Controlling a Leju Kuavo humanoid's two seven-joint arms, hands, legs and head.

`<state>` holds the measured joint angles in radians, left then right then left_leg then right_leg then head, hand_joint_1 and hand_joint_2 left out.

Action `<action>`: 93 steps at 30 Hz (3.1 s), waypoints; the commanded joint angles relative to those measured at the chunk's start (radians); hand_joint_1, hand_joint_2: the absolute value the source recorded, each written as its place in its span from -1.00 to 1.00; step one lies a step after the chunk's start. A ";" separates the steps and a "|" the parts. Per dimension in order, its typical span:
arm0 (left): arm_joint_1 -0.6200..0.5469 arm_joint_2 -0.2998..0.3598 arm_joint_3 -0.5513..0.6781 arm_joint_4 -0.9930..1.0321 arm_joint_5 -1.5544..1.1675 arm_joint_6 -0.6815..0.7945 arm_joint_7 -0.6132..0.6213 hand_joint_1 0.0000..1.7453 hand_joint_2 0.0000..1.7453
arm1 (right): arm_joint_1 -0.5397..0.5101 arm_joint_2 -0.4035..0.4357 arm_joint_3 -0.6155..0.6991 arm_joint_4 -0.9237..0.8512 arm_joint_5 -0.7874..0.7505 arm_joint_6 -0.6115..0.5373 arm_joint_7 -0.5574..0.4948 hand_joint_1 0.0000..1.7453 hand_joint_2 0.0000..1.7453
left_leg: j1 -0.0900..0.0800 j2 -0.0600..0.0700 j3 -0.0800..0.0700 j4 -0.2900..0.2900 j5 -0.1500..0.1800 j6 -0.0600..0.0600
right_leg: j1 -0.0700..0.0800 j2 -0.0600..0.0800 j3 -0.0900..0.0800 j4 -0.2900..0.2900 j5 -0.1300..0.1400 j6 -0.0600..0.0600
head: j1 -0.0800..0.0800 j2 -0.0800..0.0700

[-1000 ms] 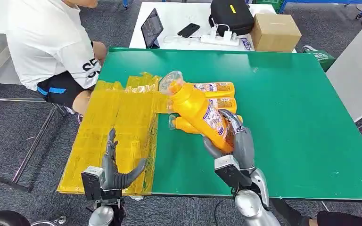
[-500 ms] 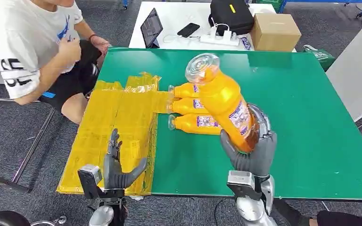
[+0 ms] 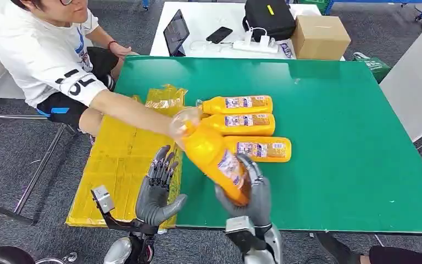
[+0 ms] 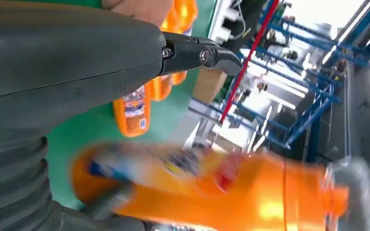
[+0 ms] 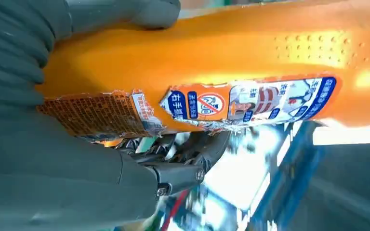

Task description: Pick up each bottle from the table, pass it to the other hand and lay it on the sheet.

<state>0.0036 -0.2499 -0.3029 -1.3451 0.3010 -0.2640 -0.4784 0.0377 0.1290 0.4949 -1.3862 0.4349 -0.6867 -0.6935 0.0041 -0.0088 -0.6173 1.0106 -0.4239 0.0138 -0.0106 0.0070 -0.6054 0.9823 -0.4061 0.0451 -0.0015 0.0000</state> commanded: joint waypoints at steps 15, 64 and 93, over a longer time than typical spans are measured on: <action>-0.033 0.061 -0.059 0.070 -0.006 -0.027 0.029 -1.00 1.00 | -0.133 0.064 0.226 0.420 0.057 0.032 -0.005 1.00 1.00 | 0.000 0.001 0.005 -0.002 -0.002 -0.001 | 0.001 0.000 0.005 -0.002 -0.001 -0.002 | 0.000 0.000; -0.120 0.044 0.186 0.010 -0.108 0.319 -0.040 1.00 1.00 | -0.031 0.048 0.080 0.042 -0.148 0.235 -0.005 -1.00 -1.00 | 0.001 -0.001 0.001 0.001 -0.002 -0.001 | 0.001 -0.002 0.001 0.000 -0.002 -0.002 | 0.000 0.000; -0.586 0.246 0.090 0.577 -1.408 0.872 0.076 1.00 1.00 | -0.049 0.033 0.071 -0.275 -0.304 0.143 -0.005 -1.00 -1.00 | 0.000 -0.001 0.000 -0.001 0.003 -0.002 | 0.000 -0.002 0.000 -0.001 0.001 -0.002 | 0.000 0.000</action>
<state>-0.3760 -0.1209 -0.1332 -1.1911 -0.9663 0.6039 -0.4203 0.0138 0.1984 0.5573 -1.5870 0.1465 -0.5539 -0.7008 0.0037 -0.0088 -0.6204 1.0106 -0.4210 0.0119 -0.0111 0.0069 -0.6087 0.9826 -0.4045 0.0443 -0.0011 0.0000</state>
